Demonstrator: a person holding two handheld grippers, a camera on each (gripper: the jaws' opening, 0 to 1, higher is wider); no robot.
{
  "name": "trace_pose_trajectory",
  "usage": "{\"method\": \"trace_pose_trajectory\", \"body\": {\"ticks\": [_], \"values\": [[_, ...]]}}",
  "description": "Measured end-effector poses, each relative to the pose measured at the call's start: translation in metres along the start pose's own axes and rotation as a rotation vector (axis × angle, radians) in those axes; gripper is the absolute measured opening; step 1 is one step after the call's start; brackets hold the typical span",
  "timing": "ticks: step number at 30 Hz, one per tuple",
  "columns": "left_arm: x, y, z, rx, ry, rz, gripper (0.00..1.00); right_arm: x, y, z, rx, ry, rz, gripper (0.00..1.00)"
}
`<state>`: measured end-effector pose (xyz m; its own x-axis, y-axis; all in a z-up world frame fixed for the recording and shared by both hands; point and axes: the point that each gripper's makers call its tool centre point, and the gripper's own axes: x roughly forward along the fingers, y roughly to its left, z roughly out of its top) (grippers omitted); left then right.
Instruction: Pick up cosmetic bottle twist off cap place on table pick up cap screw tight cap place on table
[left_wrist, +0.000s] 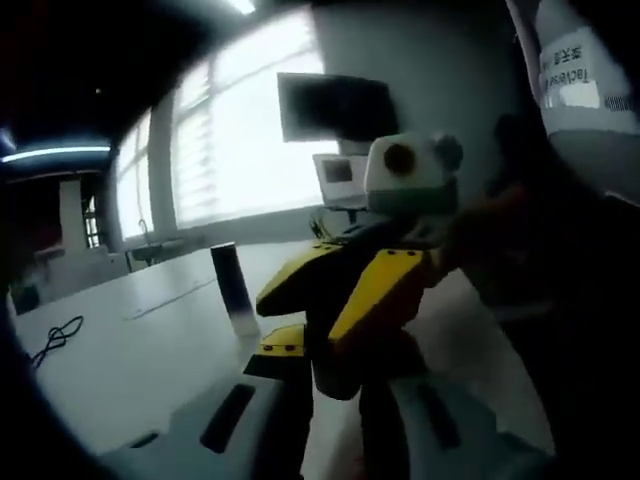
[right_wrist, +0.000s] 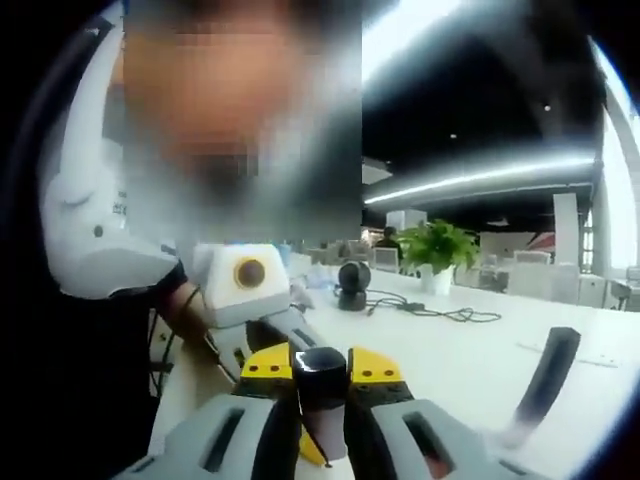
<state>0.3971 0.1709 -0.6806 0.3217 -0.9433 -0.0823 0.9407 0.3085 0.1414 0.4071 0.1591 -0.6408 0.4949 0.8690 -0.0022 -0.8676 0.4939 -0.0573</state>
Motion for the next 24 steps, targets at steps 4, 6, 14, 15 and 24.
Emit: {"method": "trace_pose_trajectory", "body": {"ticks": [4, 6, 14, 15, 24], "values": [[0.000, 0.004, 0.000, 0.011, 0.011, 0.022, 0.04, -0.002, -0.007, 0.001, -0.023, -0.004, -0.036, 0.09], [0.000, 0.006, 0.000, 0.024, 0.015, 0.046, 0.04, 0.047, 0.024, -0.005, -0.034, -0.011, -0.060, 0.09], [0.000, 0.004, 0.003, 0.030, 0.003, 0.051, 0.06, 0.051, 0.024, -0.002, -0.015, -0.034, -0.109, 0.09], [0.002, -0.006, 0.009, 0.028, -0.061, -0.047, 0.08, 0.051, 0.035, 0.000, -0.032, -0.042, -0.047, 0.10], [-0.009, -0.011, 0.019, -0.087, -0.185, -0.212, 0.09, 0.044, 0.048, 0.008, -0.017, -0.023, 0.141, 0.10]]}}
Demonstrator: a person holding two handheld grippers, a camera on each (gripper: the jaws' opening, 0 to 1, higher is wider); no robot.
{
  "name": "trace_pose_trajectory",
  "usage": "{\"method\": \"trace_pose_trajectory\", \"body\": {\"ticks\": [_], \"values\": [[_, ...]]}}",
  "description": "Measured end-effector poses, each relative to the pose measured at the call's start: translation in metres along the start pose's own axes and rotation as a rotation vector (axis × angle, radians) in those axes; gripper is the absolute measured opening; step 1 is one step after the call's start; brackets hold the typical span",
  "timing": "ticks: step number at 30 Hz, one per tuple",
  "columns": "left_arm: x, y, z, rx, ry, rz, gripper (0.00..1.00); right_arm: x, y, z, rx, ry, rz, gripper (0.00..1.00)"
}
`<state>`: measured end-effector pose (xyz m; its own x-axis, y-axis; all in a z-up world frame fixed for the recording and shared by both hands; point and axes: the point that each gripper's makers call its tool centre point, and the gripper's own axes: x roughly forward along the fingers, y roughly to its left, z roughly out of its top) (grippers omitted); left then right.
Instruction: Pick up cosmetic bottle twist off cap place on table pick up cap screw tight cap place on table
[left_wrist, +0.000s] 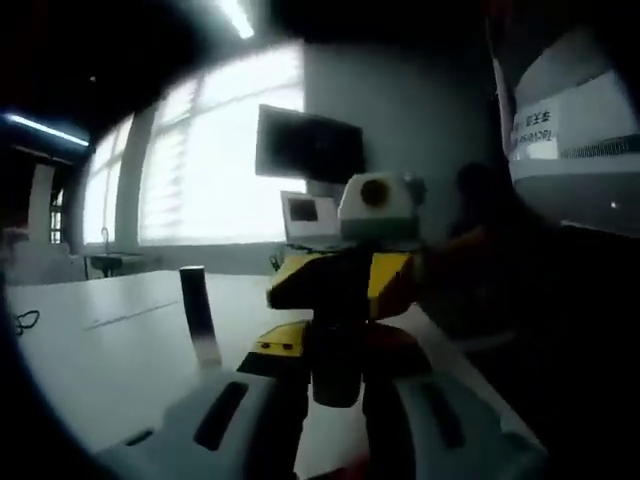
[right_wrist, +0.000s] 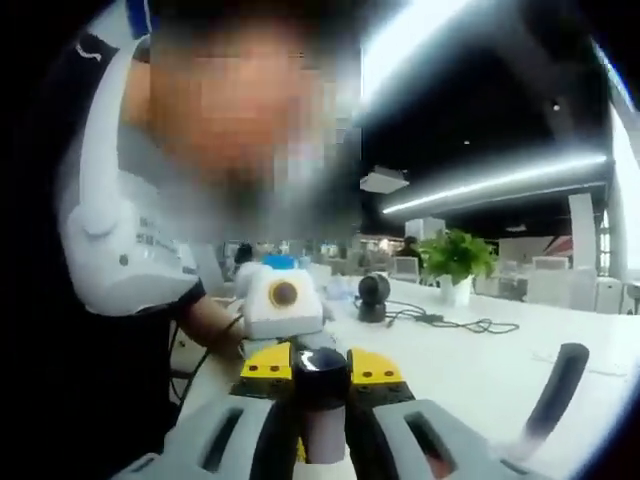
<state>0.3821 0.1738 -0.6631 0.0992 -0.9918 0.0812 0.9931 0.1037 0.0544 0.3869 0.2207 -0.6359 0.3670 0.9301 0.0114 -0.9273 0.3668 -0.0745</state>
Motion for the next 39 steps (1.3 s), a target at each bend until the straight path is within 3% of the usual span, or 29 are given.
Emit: {"method": "trace_pose_trajectory", "body": {"ticks": [6, 11, 16, 22, 26, 33, 36, 39], "values": [[0.000, -0.008, -0.002, -0.066, -0.004, -0.062, 0.09, 0.005, 0.008, -0.001, 0.010, 0.021, 0.075, 0.10], [0.000, -0.010, -0.003, -0.105, -0.021, -0.088, 0.10, 0.007, 0.010, 0.000, 0.035, 0.009, 0.097, 0.10], [0.001, -0.009, -0.007, -0.083, 0.017, -0.070, 0.09, 0.007, 0.010, -0.006, 0.036, 0.046, 0.102, 0.11], [0.001, -0.019, -0.013, -0.070, 0.060, -0.108, 0.09, 0.004, 0.021, -0.011, 0.046, 0.097, 0.184, 0.12], [0.002, -0.025, -0.017, -0.050, 0.085, -0.127, 0.09, 0.005, 0.029, -0.011, 0.075, 0.112, 0.248, 0.19], [0.002, -0.029, -0.020, -0.047, 0.096, -0.144, 0.08, 0.005, 0.031, -0.015, 0.052, 0.137, 0.269, 0.12], [0.000, -0.025, -0.012, -0.047, 0.074, -0.122, 0.08, 0.007, 0.024, -0.006, 0.043, 0.095, 0.206, 0.11], [-0.002, -0.019, -0.010, 0.009, 0.108, -0.076, 0.07, 0.007, 0.022, -0.002, 0.000, 0.065, 0.159, 0.10]]}}
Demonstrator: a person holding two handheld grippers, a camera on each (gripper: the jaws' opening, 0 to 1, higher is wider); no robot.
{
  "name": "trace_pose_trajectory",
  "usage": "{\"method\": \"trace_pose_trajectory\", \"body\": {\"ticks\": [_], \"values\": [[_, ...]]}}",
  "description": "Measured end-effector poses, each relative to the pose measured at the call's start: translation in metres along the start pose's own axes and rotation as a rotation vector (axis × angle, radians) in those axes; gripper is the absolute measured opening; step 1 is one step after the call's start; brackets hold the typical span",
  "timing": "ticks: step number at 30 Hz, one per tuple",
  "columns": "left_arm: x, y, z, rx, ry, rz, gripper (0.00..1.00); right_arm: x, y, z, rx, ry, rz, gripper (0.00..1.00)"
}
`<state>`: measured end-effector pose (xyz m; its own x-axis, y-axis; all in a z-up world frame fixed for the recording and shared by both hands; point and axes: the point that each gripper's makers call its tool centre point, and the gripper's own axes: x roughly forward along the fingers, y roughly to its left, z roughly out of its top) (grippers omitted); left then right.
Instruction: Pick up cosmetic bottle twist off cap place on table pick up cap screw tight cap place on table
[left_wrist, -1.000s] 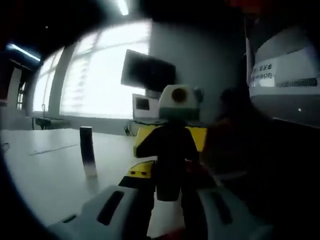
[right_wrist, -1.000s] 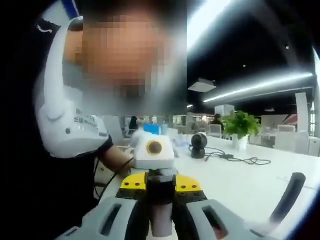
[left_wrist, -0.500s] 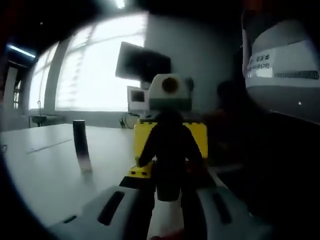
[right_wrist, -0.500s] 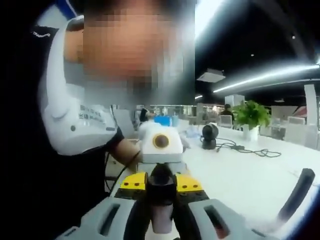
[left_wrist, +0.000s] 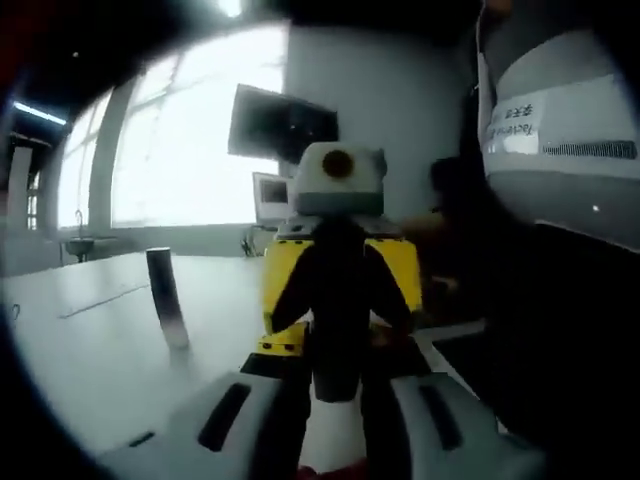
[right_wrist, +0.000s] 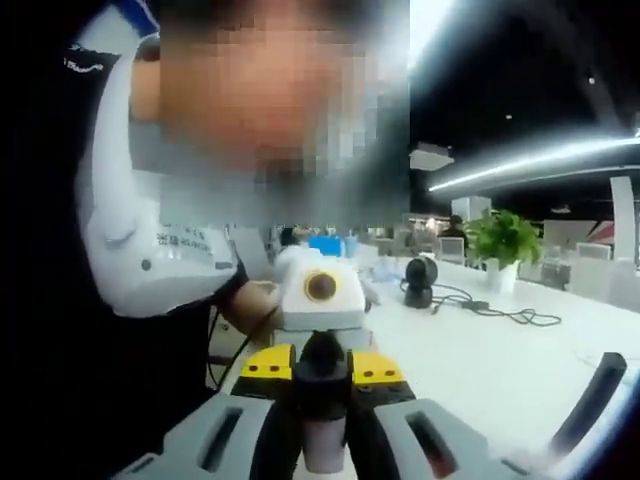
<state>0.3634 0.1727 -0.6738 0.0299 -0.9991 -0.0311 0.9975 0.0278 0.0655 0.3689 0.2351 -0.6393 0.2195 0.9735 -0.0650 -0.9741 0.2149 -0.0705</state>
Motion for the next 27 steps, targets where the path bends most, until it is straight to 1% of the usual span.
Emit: {"method": "trace_pose_trajectory", "body": {"ticks": [1, 2, 3, 4, 5, 6, 7, 8, 9, 10, 11, 12, 13, 14, 15, 16, 17, 18, 19, 20, 21, 22, 23, 24, 25, 26, 27], "values": [[0.001, -0.002, 0.001, -0.011, 0.000, -0.007, 0.06, 0.000, 0.001, 0.000, 0.007, -0.003, -0.006, 0.10], [-0.001, 0.000, 0.001, -0.013, 0.002, 0.009, 0.06, 0.001, -0.002, 0.002, -0.002, -0.014, -0.035, 0.10], [-0.001, 0.000, -0.002, 0.008, 0.027, 0.012, 0.06, 0.001, 0.000, 0.000, -0.003, -0.007, -0.028, 0.09], [0.000, 0.001, -0.002, 0.010, 0.030, 0.028, 0.05, 0.000, -0.004, 0.000, -0.010, -0.014, -0.064, 0.09], [-0.001, 0.002, -0.001, -0.001, 0.030, 0.029, 0.05, 0.001, -0.003, 0.001, 0.025, -0.031, -0.066, 0.09], [0.000, 0.003, -0.002, -0.022, 0.039, 0.043, 0.05, -0.001, -0.007, 0.000, 0.024, -0.029, -0.081, 0.09], [0.000, 0.005, -0.002, -0.011, 0.047, 0.051, 0.05, -0.001, -0.006, -0.001, 0.023, -0.035, -0.088, 0.09], [0.000, 0.006, -0.004, -0.010, 0.066, 0.065, 0.05, -0.001, -0.009, -0.003, 0.048, -0.036, -0.103, 0.09], [-0.001, 0.007, -0.004, -0.006, 0.065, 0.070, 0.05, -0.001, -0.012, -0.002, 0.029, -0.048, -0.124, 0.09], [-0.002, 0.009, -0.008, -0.012, 0.097, 0.084, 0.04, 0.000, -0.012, -0.005, 0.041, -0.041, -0.133, 0.09], [-0.001, 0.011, -0.006, 0.003, 0.089, 0.096, 0.04, 0.000, -0.014, -0.004, 0.018, -0.050, -0.158, 0.09], [0.000, 0.009, -0.008, 0.002, 0.104, 0.094, 0.04, 0.000, -0.012, -0.006, 0.032, -0.047, -0.147, 0.09], [-0.001, 0.013, -0.007, 0.002, 0.102, 0.125, 0.04, -0.002, -0.018, -0.004, 0.024, -0.062, -0.190, 0.09], [-0.001, 0.013, -0.007, -0.002, 0.107, 0.116, 0.04, -0.001, -0.014, -0.005, 0.034, -0.063, -0.175, 0.09], [-0.001, 0.016, -0.007, 0.005, 0.112, 0.148, 0.04, -0.002, -0.014, -0.005, 0.032, -0.062, -0.176, 0.09], [0.000, 0.013, -0.007, 0.003, 0.116, 0.135, 0.04, -0.002, -0.016, -0.004, 0.034, -0.072, -0.198, 0.09], [-0.001, 0.015, -0.008, -0.010, 0.123, 0.151, 0.04, -0.002, -0.017, -0.004, 0.031, -0.066, -0.198, 0.09], [-0.001, 0.017, -0.006, 0.002, 0.110, 0.160, 0.04, -0.002, -0.017, -0.002, 0.015, -0.080, -0.218, 0.09], [-0.001, 0.016, -0.006, -0.001, 0.119, 0.156, 0.04, -0.003, -0.017, -0.003, 0.033, -0.075, -0.208, 0.09], [-0.003, 0.023, -0.004, 0.009, 0.112, 0.201, 0.04, -0.004, -0.023, -0.001, 0.007, -0.097, -0.258, 0.09], [-0.002, 0.021, -0.006, 0.005, 0.128, 0.186, 0.04, -0.002, -0.018, -0.005, 0.025, -0.084, -0.234, 0.09], [-0.003, 0.022, -0.007, 0.004, 0.130, 0.201, 0.04, -0.003, -0.020, -0.004, 0.023, -0.086, -0.243, 0.09], [-0.002, 0.022, -0.005, 0.029, 0.116, 0.209, 0.04, -0.003, -0.019, -0.003, 0.011, -0.090, -0.249, 0.09], [0.000, 0.019, -0.004, 0.000, 0.094, 0.170, 0.05, -0.003, -0.019, -0.002, 0.015, -0.084, -0.232, 0.10], [0.000, 0.019, -0.004, -0.031, 0.077, 0.155, 0.06, -0.005, -0.020, -0.001, 0.028, -0.084, -0.229, 0.11], [0.002, 0.016, 0.002, -0.047, 0.030, 0.132, 0.07, -0.005, -0.017, 0.003, 0.041, -0.102, -0.205, 0.12], [0.003, 0.012, 0.002, -0.065, 0.006, 0.085, 0.07, -0.005, -0.014, 0.002, 0.038, -0.082, -0.181, 0.12]]}}
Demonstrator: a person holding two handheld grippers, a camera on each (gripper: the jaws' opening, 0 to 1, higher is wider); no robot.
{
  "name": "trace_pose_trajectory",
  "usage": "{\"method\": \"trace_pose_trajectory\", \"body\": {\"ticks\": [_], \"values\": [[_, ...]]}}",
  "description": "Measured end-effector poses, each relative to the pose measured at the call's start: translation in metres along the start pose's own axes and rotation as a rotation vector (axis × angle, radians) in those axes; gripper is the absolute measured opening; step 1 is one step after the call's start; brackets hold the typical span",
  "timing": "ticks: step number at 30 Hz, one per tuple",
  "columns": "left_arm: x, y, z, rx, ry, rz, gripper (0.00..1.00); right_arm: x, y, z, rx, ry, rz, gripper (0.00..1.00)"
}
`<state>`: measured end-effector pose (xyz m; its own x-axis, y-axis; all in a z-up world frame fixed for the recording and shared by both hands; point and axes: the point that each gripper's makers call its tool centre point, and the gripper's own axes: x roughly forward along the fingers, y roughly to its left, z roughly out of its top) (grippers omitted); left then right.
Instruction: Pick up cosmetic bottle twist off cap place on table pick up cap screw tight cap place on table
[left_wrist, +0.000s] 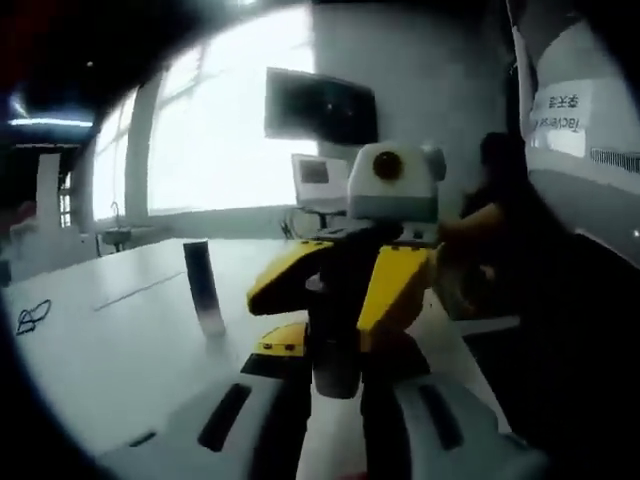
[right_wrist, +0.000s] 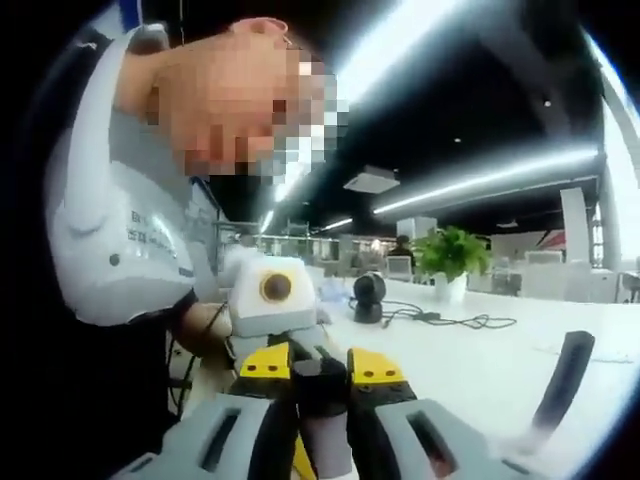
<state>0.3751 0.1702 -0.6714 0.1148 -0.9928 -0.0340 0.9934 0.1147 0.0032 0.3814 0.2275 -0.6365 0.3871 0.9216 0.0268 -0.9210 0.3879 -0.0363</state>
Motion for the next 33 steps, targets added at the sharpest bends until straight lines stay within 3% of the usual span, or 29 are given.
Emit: {"method": "trace_pose_trajectory", "body": {"ticks": [1, 5, 8, 12, 14, 17, 21, 23, 33], "values": [[-0.001, 0.006, -0.003, 0.020, 0.012, 0.034, 0.07, 0.001, -0.004, -0.001, -0.003, 0.017, -0.008, 0.12], [0.001, -0.003, -0.010, -0.012, 0.015, -0.037, 0.08, 0.002, 0.008, -0.013, 0.008, 0.115, 0.120, 0.12], [0.002, -0.002, -0.013, 0.005, 0.033, -0.034, 0.08, 0.002, 0.010, -0.020, -0.019, 0.170, 0.159, 0.14], [0.002, -0.002, -0.015, -0.002, 0.037, -0.044, 0.08, 0.002, 0.013, -0.020, -0.012, 0.185, 0.202, 0.18], [0.002, -0.004, -0.015, -0.004, 0.036, -0.056, 0.08, 0.001, 0.011, -0.020, -0.009, 0.185, 0.200, 0.12], [0.003, -0.008, -0.014, -0.013, 0.026, -0.075, 0.08, 0.000, 0.011, -0.019, 0.047, 0.182, 0.206, 0.12], [0.002, -0.007, -0.016, -0.006, 0.030, -0.074, 0.08, 0.002, 0.012, -0.022, 0.035, 0.182, 0.199, 0.14], [0.001, -0.005, -0.012, -0.003, 0.017, -0.068, 0.08, 0.000, 0.007, -0.026, -0.015, 0.201, 0.172, 0.12], [0.002, -0.001, -0.013, -0.003, 0.006, -0.043, 0.09, 0.002, 0.002, -0.025, -0.006, 0.177, 0.158, 0.12]]}}
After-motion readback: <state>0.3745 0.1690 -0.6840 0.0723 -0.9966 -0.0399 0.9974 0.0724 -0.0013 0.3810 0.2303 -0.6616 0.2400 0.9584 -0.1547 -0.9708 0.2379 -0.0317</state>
